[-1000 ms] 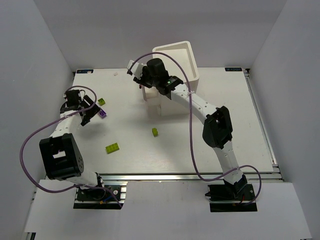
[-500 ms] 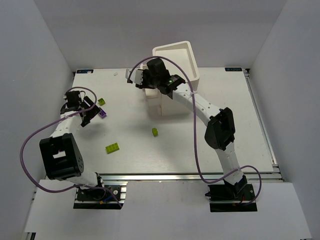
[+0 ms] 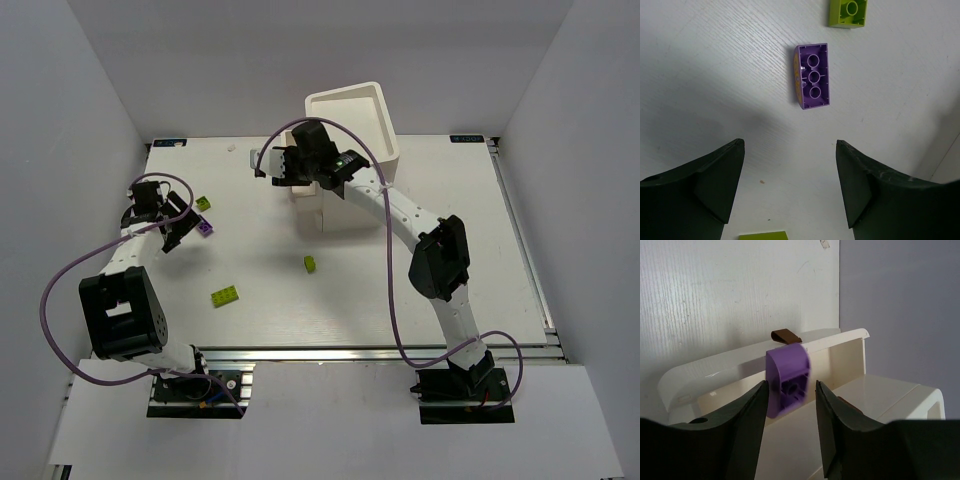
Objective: Sort the legos into containers by color
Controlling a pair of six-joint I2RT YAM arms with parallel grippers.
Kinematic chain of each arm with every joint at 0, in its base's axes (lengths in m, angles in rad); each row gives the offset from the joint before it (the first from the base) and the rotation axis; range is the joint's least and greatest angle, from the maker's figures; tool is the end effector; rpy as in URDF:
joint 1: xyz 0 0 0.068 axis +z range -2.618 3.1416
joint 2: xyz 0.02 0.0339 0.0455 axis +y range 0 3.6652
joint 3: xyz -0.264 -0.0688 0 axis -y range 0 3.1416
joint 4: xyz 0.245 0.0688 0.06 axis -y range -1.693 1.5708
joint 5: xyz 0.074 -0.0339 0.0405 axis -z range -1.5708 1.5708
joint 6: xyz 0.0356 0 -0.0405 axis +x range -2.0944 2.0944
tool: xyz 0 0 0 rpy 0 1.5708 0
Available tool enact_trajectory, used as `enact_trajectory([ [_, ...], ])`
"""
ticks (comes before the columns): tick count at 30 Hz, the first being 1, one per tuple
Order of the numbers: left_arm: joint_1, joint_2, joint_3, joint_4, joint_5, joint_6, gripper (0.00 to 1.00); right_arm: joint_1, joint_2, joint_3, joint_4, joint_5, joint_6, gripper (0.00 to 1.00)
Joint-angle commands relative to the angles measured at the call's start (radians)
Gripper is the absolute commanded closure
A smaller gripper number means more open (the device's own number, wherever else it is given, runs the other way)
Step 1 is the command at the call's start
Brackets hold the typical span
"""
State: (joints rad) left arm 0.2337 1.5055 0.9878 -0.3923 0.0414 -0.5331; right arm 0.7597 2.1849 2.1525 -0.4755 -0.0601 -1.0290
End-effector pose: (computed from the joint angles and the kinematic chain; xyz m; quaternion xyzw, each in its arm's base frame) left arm 0.3045 0.0710 0.2213 -0.3475 0.8796 -0.0677 0.3178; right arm 0.3717 0.3560 0.3280 -0.6815 0.5276 -0.0423 0.5054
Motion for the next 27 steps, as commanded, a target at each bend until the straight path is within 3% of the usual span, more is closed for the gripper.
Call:
enact_trajectory([
  [1, 0.006, -0.021, 0.005, 0.003, 0.003, -0.002, 0.17, -0.016, -0.045, 0.017, -0.031, 0.016, -0.008, 0.52],
  [11, 0.015, -0.011, 0.014, 0.0, -0.005, 0.001, 0.17, -0.022, -0.042, 0.039, -0.005, 0.002, 0.058, 0.46],
  [16, 0.015, 0.048, 0.029, 0.009, -0.005, -0.004, 0.18, -0.031, -0.091, 0.092, 0.032, -0.212, 0.181, 0.36],
  [21, -0.007, 0.18, 0.118, -0.029, -0.099, -0.01, 0.19, -0.037, -0.258, -0.077, 0.147, -0.475, 0.32, 0.26],
  [27, -0.016, 0.321, 0.268, -0.06, -0.078, -0.034, 0.16, -0.045, -0.326, -0.137, 0.173, -0.524, 0.408, 0.22],
])
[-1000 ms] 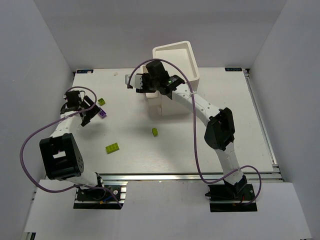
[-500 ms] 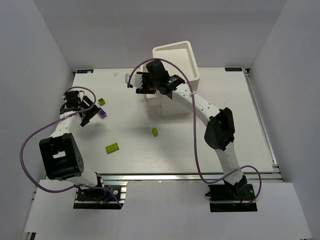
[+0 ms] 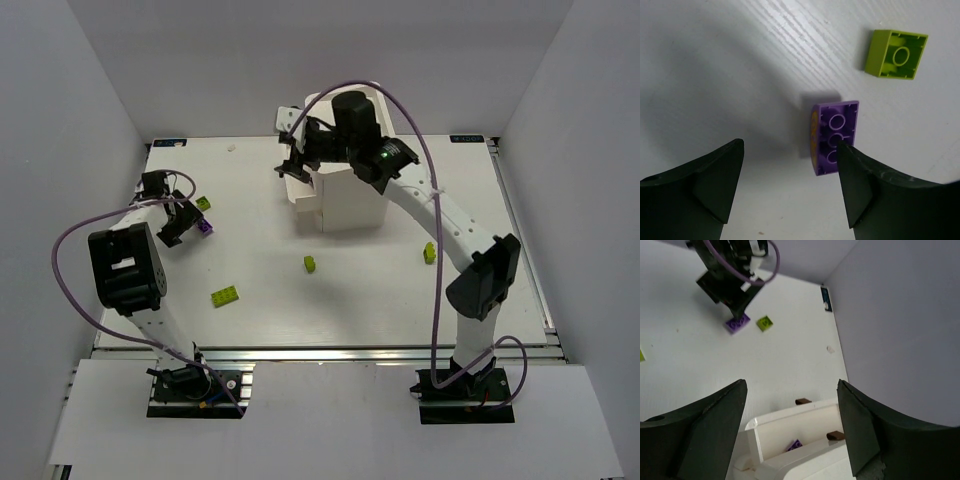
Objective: Sort the legos into containers by color
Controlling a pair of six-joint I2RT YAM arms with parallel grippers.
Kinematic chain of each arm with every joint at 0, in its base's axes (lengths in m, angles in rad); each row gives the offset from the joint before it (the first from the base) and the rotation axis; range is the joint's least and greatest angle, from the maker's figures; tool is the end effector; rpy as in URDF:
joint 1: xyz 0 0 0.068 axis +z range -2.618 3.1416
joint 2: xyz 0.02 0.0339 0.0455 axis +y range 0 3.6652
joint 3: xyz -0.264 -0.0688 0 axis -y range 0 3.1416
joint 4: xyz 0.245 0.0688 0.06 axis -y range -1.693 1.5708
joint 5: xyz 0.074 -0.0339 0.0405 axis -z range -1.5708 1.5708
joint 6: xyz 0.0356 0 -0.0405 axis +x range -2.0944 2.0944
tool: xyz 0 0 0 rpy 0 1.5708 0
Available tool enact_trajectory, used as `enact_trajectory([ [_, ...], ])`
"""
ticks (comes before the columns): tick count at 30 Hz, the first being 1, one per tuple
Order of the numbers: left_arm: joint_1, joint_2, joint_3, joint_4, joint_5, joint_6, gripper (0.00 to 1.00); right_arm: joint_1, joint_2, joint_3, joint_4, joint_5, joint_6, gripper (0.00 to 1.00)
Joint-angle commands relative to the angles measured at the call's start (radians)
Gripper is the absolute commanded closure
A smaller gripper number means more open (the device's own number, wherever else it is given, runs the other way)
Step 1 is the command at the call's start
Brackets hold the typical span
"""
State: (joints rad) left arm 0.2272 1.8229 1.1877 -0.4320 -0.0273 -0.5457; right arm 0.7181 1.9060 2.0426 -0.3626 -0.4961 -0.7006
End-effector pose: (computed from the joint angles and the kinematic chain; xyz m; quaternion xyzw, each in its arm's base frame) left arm 0.3618 0.0846 0.1761 -0.3681 0.8957 -0.0265 0.2481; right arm 0.3232 0.3049 0.4320 -0.6100 0.4758 0.1973 0.6021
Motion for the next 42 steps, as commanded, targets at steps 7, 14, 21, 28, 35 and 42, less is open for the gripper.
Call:
enact_trajectory([
  [7, -0.019, 0.039, 0.125, -0.033, 0.026, -0.03, 0.16, -0.029, -0.131, -0.179, 0.125, -0.078, 0.087, 0.21],
  [14, -0.019, 0.076, 0.115, -0.024, 0.11, -0.036, 0.19, -0.052, -0.171, -0.245, 0.14, -0.091, 0.098, 0.21],
  [21, -0.049, 0.142, 0.17, -0.059, 0.096, -0.036, 0.3, -0.078, -0.205, -0.288, 0.166, -0.105, 0.116, 0.21],
  [28, -0.071, 0.174, 0.228, -0.122, 0.084, -0.007, 0.69, -0.106, -0.251, -0.351, 0.218, -0.107, 0.141, 0.21],
  [35, -0.089, -0.008, 0.213, -0.104, 0.213, 0.085, 1.0, -0.134, -0.303, -0.392, 0.269, -0.072, 0.226, 0.22],
  [42, -0.21, -0.1, 0.182, 0.345, 0.687, 0.005, 1.0, -0.19, -0.377, -0.462, 0.413, 0.115, 0.457, 0.89],
])
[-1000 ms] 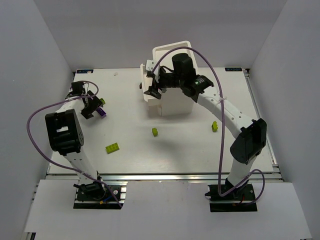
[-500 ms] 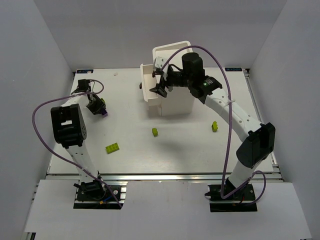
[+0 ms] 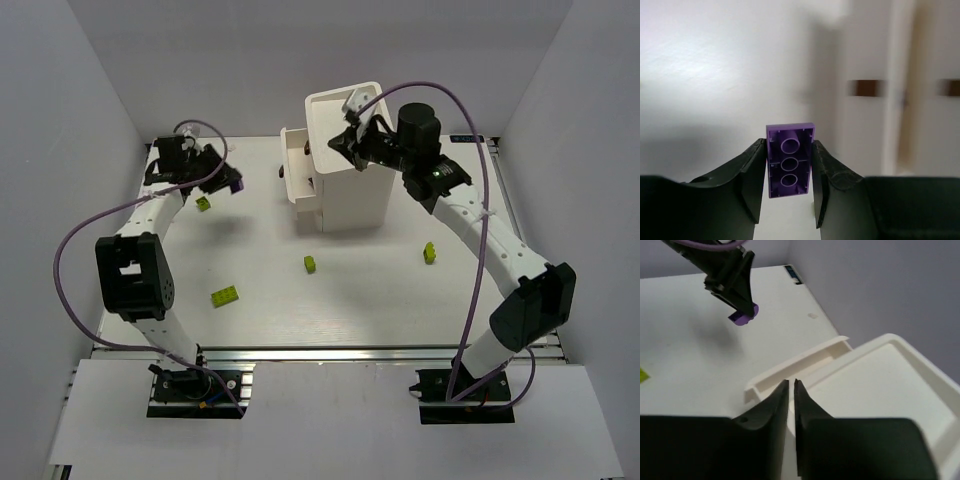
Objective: Sort the legos into containers by color
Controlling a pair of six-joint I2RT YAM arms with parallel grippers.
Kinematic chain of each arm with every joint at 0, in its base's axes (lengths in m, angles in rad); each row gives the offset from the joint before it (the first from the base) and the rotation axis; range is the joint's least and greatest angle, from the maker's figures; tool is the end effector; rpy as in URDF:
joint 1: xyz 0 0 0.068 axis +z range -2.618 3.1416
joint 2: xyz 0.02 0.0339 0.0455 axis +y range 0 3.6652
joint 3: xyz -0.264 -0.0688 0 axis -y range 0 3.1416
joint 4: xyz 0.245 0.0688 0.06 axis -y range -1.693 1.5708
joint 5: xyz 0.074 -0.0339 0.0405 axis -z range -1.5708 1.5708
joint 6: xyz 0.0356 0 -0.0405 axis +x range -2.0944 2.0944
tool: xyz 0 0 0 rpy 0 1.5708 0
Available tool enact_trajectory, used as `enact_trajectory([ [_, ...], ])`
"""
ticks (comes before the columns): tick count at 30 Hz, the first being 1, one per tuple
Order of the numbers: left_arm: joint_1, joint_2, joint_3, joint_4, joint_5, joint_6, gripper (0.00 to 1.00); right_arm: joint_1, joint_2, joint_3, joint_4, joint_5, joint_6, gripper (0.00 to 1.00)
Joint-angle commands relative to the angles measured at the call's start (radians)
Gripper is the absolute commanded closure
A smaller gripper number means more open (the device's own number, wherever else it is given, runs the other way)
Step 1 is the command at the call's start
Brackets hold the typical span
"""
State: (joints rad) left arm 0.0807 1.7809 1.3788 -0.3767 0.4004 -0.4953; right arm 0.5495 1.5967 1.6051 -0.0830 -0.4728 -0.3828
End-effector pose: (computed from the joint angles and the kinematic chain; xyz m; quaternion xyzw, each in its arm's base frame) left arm 0.3998 0.0184 0.2560 -0.1833 0.8887 -0.2574 0.3322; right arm 0.3128 0.2106 0.4316 -0.4626 0.5650 0.2261 0.6447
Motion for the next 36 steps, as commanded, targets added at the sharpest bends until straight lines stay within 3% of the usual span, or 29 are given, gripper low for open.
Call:
enact_trajectory([
  [1, -0.077, -0.061, -0.015, 0.368, 0.285, -0.099, 1.0, -0.023, -0.086, -0.055, 0.167, 0.12, 0.153, 0.97],
  [2, -0.091, -0.046, -0.008, 0.492, 0.302, -0.12, 1.0, -0.032, -0.089, -0.066, 0.175, 0.129, 0.157, 1.0],
  [3, -0.116, -0.026, 0.049, 0.512, 0.313, -0.132, 1.0, -0.037, -0.092, -0.073, 0.18, 0.141, 0.169, 1.0],
  [7, -0.183, 0.133, 0.295, 0.408, 0.331, -0.105, 1.0, -0.069, -0.096, -0.086, 0.166, 0.184, 0.193, 1.0],
  [10, -0.226, 0.213, 0.373, 0.383, 0.304, -0.101, 0.99, -0.089, -0.112, -0.105, 0.173, 0.195, 0.194, 0.96],
  [14, -0.254, 0.256, 0.413, 0.279, 0.255, -0.068, 0.9, -0.118, -0.119, -0.116, 0.177, 0.204, 0.182, 0.79],
  [16, -0.263, 0.264, 0.414, 0.256, 0.224, -0.057, 0.79, -0.131, -0.118, -0.114, 0.177, 0.21, 0.182, 0.74],
  [19, -0.272, 0.267, 0.417, 0.229, 0.204, -0.049, 0.55, -0.164, -0.112, -0.099, 0.169, 0.212, 0.183, 0.59],
  [20, -0.272, 0.265, 0.419, 0.228, 0.206, -0.051, 0.48, -0.171, -0.11, -0.094, 0.166, 0.212, 0.191, 0.5],
  [22, -0.283, 0.265, 0.428, 0.226, 0.209, -0.052, 0.38, -0.192, -0.1, -0.074, 0.157, 0.221, 0.2, 0.43],
  [23, -0.283, 0.264, 0.433, 0.229, 0.207, -0.057, 0.37, -0.198, -0.095, -0.067, 0.154, 0.224, 0.218, 0.38],
  [27, -0.283, 0.241, 0.444, 0.239, 0.19, -0.081, 0.35, -0.241, -0.043, -0.005, 0.111, 0.261, 0.271, 0.4],
  [28, -0.274, 0.232, 0.444, 0.236, 0.181, -0.094, 0.37, -0.247, -0.032, 0.024, 0.086, 0.273, 0.286, 0.42],
  [29, -0.274, 0.209, 0.442, 0.231, 0.143, -0.1, 0.42, -0.259, -0.024, 0.032, 0.085, 0.269, 0.307, 0.5],
  [30, -0.259, 0.193, 0.409, 0.236, 0.12, -0.127, 0.51, -0.275, -0.011, 0.044, 0.085, 0.254, 0.341, 0.54],
  [31, -0.245, 0.172, 0.376, 0.271, 0.098, -0.143, 0.75, -0.281, -0.003, 0.052, 0.086, 0.249, 0.354, 0.61],
  [34, -0.217, 0.075, 0.265, 0.265, -0.052, -0.144, 0.97, -0.306, 0.048, 0.117, 0.034, 0.223, 0.407, 0.62],
  [36, -0.199, 0.031, 0.209, 0.257, -0.107, -0.155, 0.99, -0.318, 0.098, 0.145, 0.002, 0.22, 0.418, 0.55],
])
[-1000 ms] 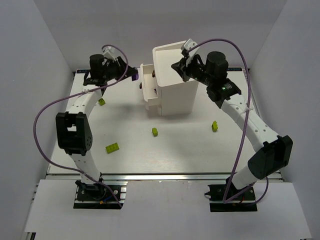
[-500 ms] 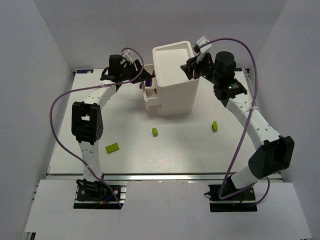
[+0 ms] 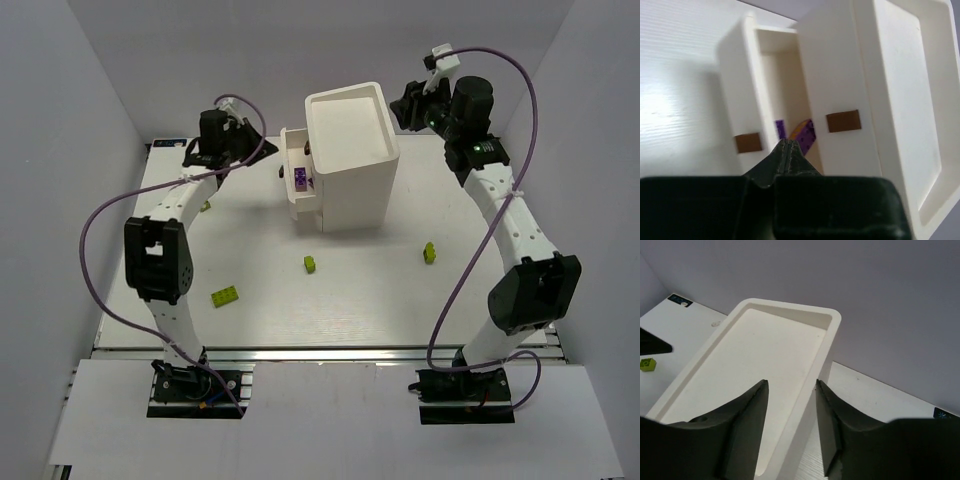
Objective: Sort the legos into containers by color
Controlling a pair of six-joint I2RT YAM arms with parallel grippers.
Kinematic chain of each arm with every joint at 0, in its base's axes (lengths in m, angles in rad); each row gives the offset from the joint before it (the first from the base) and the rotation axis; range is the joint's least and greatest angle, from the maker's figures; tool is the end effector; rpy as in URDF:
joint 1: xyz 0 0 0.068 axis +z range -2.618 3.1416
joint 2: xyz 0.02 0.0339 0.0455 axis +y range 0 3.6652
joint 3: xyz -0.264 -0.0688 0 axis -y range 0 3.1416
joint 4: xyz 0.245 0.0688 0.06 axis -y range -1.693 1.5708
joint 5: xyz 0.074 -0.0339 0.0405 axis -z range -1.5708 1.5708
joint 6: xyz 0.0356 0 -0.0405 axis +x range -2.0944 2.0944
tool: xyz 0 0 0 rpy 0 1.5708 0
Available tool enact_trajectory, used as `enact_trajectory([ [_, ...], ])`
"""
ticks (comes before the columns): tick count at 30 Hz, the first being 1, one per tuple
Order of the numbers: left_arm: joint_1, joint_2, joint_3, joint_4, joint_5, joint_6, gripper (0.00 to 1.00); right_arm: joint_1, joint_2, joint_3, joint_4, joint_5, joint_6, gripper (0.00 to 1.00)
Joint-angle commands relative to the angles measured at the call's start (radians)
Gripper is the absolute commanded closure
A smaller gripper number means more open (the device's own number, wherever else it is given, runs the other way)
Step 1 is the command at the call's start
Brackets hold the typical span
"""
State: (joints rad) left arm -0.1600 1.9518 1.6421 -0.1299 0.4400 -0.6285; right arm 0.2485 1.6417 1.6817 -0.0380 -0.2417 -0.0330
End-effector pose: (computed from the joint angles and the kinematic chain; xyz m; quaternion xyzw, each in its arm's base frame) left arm 0.4575 -0.0892 0.2958 -0.0775 0.8286 -0.3710 0.4121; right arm 0.3756 0.1041 0.4468 -0.1829 0.6823 0.1602 0.6894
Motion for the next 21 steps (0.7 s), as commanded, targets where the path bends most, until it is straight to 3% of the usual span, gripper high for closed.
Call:
enact_trajectory([
  [1, 0.051, -0.145, -0.094, -0.002, -0.146, -0.028, 0.97, -0.02, 0.076, 0.084, -0.052, -0.014, 0.074, 0.51],
  [5, 0.074, -0.148, -0.157, -0.016, -0.146, -0.027, 0.66, -0.041, 0.22, 0.221, -0.14, -0.096, 0.093, 0.32],
  [9, 0.074, -0.105, -0.174, 0.004, -0.113, -0.03, 0.63, -0.043, 0.349, 0.378, -0.238, -0.107, 0.074, 0.27],
  [13, 0.063, -0.019, -0.14, 0.024, -0.061, -0.043, 0.63, -0.045, 0.382, 0.369, -0.249, -0.064, 0.041, 0.28],
  [16, 0.051, 0.056, -0.078, 0.032, -0.027, -0.048, 0.63, -0.049, 0.4, 0.38, -0.27, -0.088, 0.039, 0.34],
  [21, 0.033, 0.165, 0.007, 0.061, 0.064, -0.077, 0.64, -0.049, 0.4, 0.371, -0.28, -0.163, 0.044, 0.66],
])
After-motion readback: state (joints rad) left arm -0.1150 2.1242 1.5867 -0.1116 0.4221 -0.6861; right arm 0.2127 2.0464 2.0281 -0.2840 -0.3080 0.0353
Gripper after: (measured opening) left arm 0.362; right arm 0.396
